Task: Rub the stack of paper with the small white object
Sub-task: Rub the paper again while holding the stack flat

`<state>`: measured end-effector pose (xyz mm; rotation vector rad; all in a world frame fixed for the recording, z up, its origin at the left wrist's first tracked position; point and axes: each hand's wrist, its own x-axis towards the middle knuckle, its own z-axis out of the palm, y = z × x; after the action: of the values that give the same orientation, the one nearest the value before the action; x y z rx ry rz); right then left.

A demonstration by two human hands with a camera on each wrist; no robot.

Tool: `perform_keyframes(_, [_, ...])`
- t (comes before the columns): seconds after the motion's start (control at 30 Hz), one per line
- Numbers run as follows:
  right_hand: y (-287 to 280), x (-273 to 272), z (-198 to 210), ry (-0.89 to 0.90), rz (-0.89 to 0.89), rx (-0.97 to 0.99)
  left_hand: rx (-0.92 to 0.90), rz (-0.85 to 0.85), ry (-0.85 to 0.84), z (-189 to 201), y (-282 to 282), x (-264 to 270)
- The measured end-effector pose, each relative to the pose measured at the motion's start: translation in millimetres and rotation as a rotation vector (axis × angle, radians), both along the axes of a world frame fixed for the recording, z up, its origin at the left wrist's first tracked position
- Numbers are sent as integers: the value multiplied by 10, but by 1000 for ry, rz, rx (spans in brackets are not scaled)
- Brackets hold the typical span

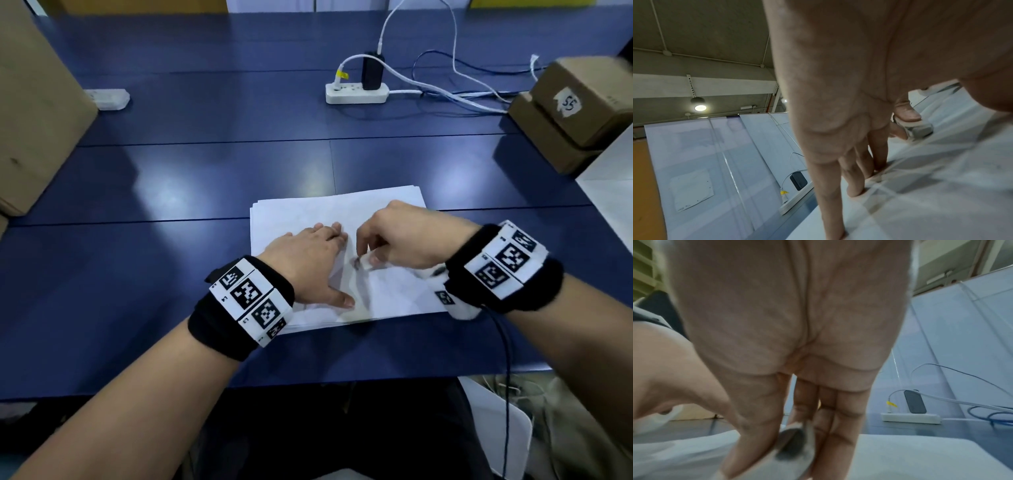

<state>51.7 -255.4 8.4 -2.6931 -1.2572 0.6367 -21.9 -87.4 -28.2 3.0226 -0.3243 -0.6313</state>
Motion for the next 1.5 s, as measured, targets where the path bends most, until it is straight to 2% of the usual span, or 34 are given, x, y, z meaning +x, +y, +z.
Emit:
perform_keyframes(0.13, [-27, -212, 15, 178, 136, -127, 9, 4, 4, 1, 1, -11])
perform_keyframes(0.2, [5, -172, -5, 105, 101, -69, 8, 3, 1, 14, -13, -10])
perform_keyframes(0.3, [31, 38, -8, -43, -54, 31, -1, 8, -1, 52, -35, -15])
perform_keyframes(0.37, [-13, 32, -5, 22, -49, 10, -5, 5, -8, 61, -36, -11])
perform_keyframes(0.47, [-36, -220, -19, 188, 58, -64, -15, 13, -2, 46, -30, -20])
perform_keyframes(0.67, [70, -52, 53, -68, -85, 62, 12, 13, -2, 80, -60, -9])
perform_keyframes(0.8, [35, -240, 19, 101, 39, -52, 10, 13, 4, 82, -56, -16])
perform_keyframes(0.87, [61, -226, 13, 62, 40, -45, 10, 11, 3, 90, -59, -16])
perform_keyframes(0.93, [84, -104, 17, -40, -35, 6, 14, 15, 0, 96, -69, -15])
perform_keyframes(1.0, [71, -35, 16, -69, -65, 19, 16, 21, 5, 94, -74, -15])
perform_keyframes(1.13, [7, -214, -4, 160, 60, -93, 11, 19, 15, 69, -56, -10])
perform_keyframes(1.17, [3, -224, -19, 162, 59, -93, 10, 18, 15, 64, -54, -8])
perform_keyframes(1.27, [13, -64, -43, 2, -58, -28, 3, 25, 11, 71, -59, -11])
perform_keyframes(1.33, [-9, 1, -42, -40, -90, -23, -1, 26, 7, 78, -59, -13])
perform_keyframes(1.5, [-123, -186, -16, 227, 36, -113, -3, 26, 11, 40, -40, -6])
